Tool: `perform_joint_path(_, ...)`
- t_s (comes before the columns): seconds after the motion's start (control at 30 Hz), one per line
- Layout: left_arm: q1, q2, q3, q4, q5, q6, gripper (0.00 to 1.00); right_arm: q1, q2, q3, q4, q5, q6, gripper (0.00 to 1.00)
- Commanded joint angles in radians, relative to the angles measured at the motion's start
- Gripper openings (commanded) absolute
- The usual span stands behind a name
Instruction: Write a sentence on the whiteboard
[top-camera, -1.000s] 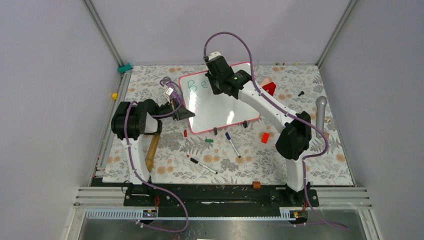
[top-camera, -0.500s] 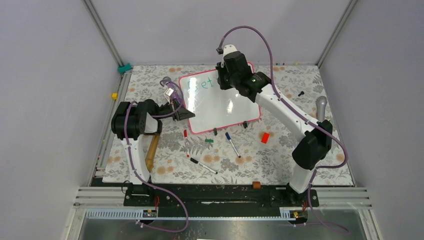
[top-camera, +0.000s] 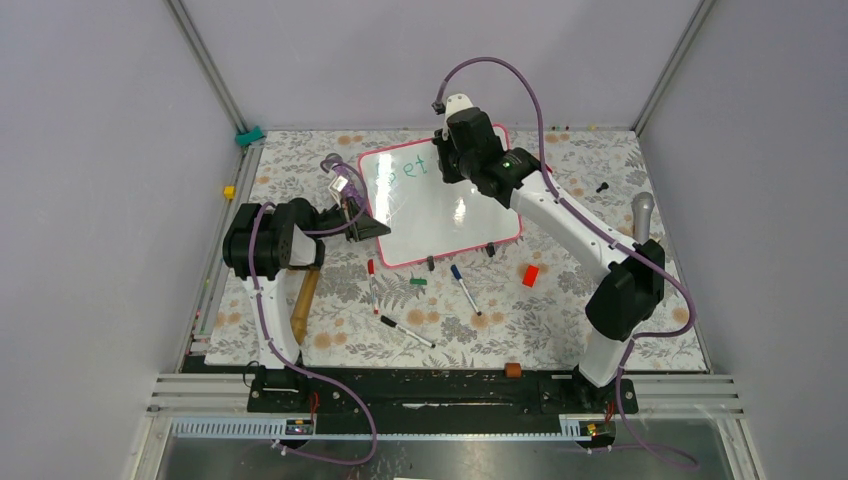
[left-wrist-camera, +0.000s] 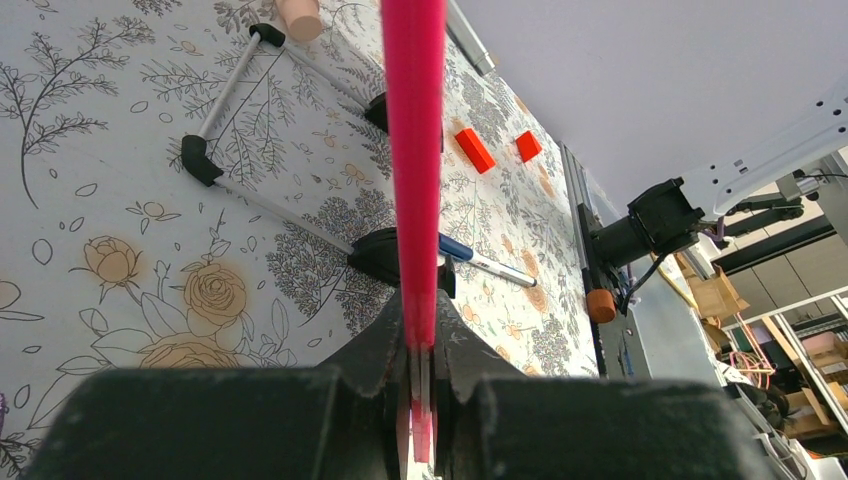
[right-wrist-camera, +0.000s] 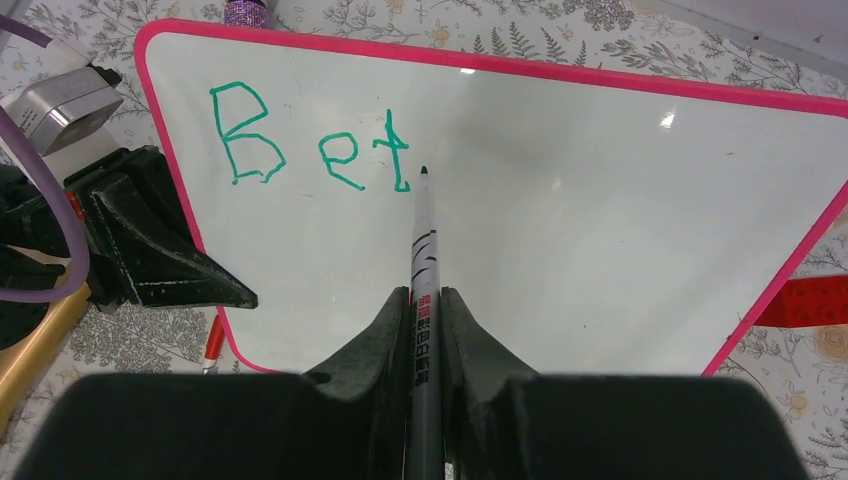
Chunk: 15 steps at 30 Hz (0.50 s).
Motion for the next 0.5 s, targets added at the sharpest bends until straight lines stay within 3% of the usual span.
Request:
perform_joint_path(0.0, -0.036, 0.018, 0.023, -0.007, 0.074, -0.006, 0.00, -0.001, -0.009, 0.034, 0.024, 0.000, -0.017, 0.00)
perform_joint_path(0.1, -0.033, 0.027, 0.027, -0.004, 0.050, -0.038, 0.00, -0.001, 0.003, 0.058, 0.005, -0.002, -0.023, 0.00)
perform_joint_path(0.33, -0.036, -0.106, -0.159, -0.006, -0.103, 0.256, 0.00, 0.000, 0.005, 0.059, 0.005, -0.005, -0.028, 0.00)
perform_joint_path(0.47, -0.041, -0.029, -0.071, -0.006, -0.063, 0.112, 0.00, 0.000, 0.002, 0.050, 0.010, -0.014, -0.034, 0.00)
